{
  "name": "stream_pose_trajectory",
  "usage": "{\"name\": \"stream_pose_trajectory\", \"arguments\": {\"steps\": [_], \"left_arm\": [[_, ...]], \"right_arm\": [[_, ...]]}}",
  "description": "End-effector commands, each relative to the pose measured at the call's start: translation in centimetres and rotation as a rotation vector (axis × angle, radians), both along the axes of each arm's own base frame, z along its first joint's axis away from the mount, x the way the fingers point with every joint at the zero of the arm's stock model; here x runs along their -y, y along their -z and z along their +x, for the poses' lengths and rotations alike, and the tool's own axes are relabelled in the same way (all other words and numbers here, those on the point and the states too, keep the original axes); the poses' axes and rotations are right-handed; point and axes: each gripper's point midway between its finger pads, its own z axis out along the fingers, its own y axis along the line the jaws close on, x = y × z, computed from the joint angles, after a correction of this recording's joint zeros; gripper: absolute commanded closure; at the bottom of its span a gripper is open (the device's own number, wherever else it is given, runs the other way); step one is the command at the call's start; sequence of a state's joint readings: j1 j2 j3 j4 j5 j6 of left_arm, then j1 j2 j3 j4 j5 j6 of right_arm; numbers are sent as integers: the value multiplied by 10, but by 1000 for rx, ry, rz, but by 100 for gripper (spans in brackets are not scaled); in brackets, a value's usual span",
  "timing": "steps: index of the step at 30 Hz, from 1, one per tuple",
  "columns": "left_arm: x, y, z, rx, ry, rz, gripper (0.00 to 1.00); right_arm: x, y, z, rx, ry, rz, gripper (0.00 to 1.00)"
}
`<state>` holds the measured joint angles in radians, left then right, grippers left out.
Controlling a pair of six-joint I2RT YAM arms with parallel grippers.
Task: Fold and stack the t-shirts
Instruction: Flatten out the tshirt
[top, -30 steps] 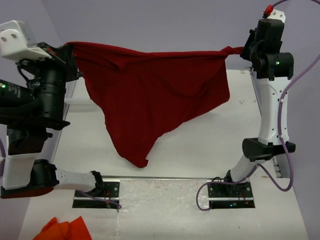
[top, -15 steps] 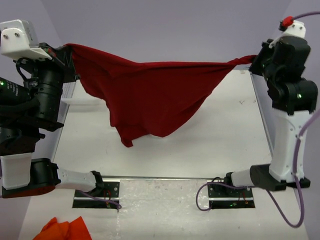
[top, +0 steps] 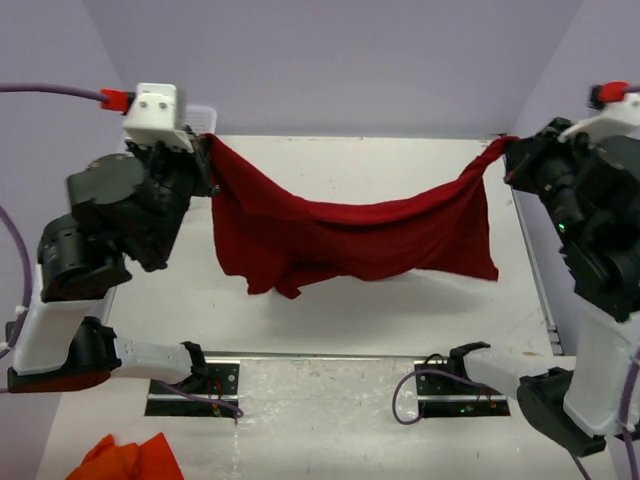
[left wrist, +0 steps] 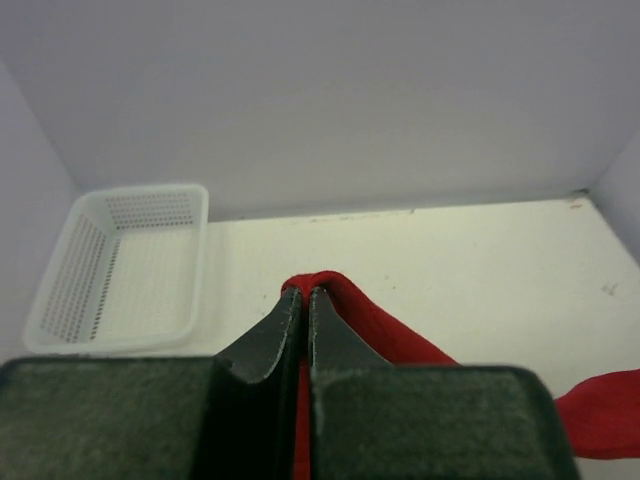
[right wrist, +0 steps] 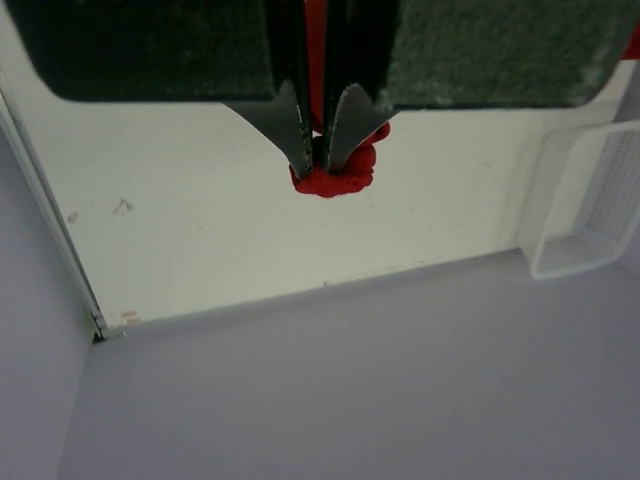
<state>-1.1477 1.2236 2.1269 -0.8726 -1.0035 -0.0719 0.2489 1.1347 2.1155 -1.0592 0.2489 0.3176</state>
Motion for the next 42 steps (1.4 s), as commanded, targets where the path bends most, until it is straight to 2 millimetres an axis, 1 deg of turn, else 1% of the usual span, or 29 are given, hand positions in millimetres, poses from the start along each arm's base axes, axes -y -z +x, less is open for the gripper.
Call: {"name": "stream_pose_trajectory", "arguments": {"steps": [1, 2, 4, 5, 7, 8, 9, 10, 11, 13, 14, 15, 17, 18, 19, 20, 21, 23, 24, 27, 30, 33, 34, 35, 36, 38, 39, 41, 42], "left_arm": [[25, 55, 17, -113, -91, 131, 100], [32, 61, 18, -124, -76, 126, 100], [44, 76, 19, -146, -45, 124, 100], [45, 82, 19, -152, -42, 131, 100], [38, 85, 19, -153, -73, 140, 100], [33, 87, 20, -156, -92, 157, 100], [29, 89, 21, -157, -113, 172, 100], [25, 90, 23, -161, -130, 175, 100], [23, 93, 25, -166, -134, 182, 100], [22, 96, 27, -172, -132, 181, 100], [24, 98, 27, -173, -125, 179, 100], [25, 101, 28, -179, -118, 184, 100], [24, 105, 27, -186, -121, 195, 100], [22, 105, 27, -188, -130, 199, 100], [19, 106, 27, -189, -136, 202, 100], [15, 105, 26, -186, -139, 199, 100], [13, 105, 27, -186, -144, 201, 100], [9, 102, 26, -181, -145, 190, 100], [7, 101, 25, -181, -145, 188, 100], [5, 104, 25, -184, -151, 195, 100], [6, 109, 27, -189, -149, 208, 100], [11, 113, 30, -194, -132, 215, 100], [12, 116, 31, -196, -133, 224, 100], [13, 117, 31, -199, -129, 225, 100], [13, 120, 32, -203, -131, 232, 100], [16, 123, 32, -207, -124, 234, 100], [16, 125, 33, -211, -123, 235, 100], [18, 128, 33, -212, -114, 231, 100], [18, 130, 33, -214, -112, 235, 100]], "right_arm": [[-15, 110, 65, -357, 30, -72, 100], [-24, 144, 79, -412, 11, -70, 100], [-36, 170, 89, -433, -1, -71, 100], [-40, 199, 91, -498, -4, -97, 100], [-54, 219, 95, -529, -31, -109, 100], [-58, 239, 98, -571, -47, -122, 100], [-70, 249, 100, -600, -105, -114, 100], [-73, 259, 102, -641, -124, -134, 100], [-80, 274, 114, -695, -136, -148, 100], [-86, 285, 126, -731, -148, -165, 100], [-88, 282, 135, -722, -144, -165, 100], [-92, 292, 143, -743, -147, -170, 100], [-101, 287, 156, -721, -186, -168, 100], [-105, 296, 163, -741, -196, -173, 100], [-107, 296, 169, -736, -209, -186, 90], [-110, 288, 177, -710, -219, -193, 65], [-112, 295, 185, -720, -224, -207, 52], [-110, 285, 192, -701, -206, -216, 35], [-109, 281, 193, -692, -191, -212, 31], [-115, 275, 192, -668, -224, -192, 27], [-113, 289, 189, -702, -224, -207, 27], [-109, 321, 186, -774, -217, -220, 35], [-107, 342, 179, -822, -218, -228, 39], [-107, 350, 176, -838, -218, -221, 40], [-107, 366, 171, -864, -209, -197, 40], [-107, 376, 165, -885, -185, -78, 38], [-108, 389, 161, -899, -171, -22, 38], [-114, 391, 164, -881, -153, 136, 39], [-113, 403, 158, -903, -134, 176, 40]]}}
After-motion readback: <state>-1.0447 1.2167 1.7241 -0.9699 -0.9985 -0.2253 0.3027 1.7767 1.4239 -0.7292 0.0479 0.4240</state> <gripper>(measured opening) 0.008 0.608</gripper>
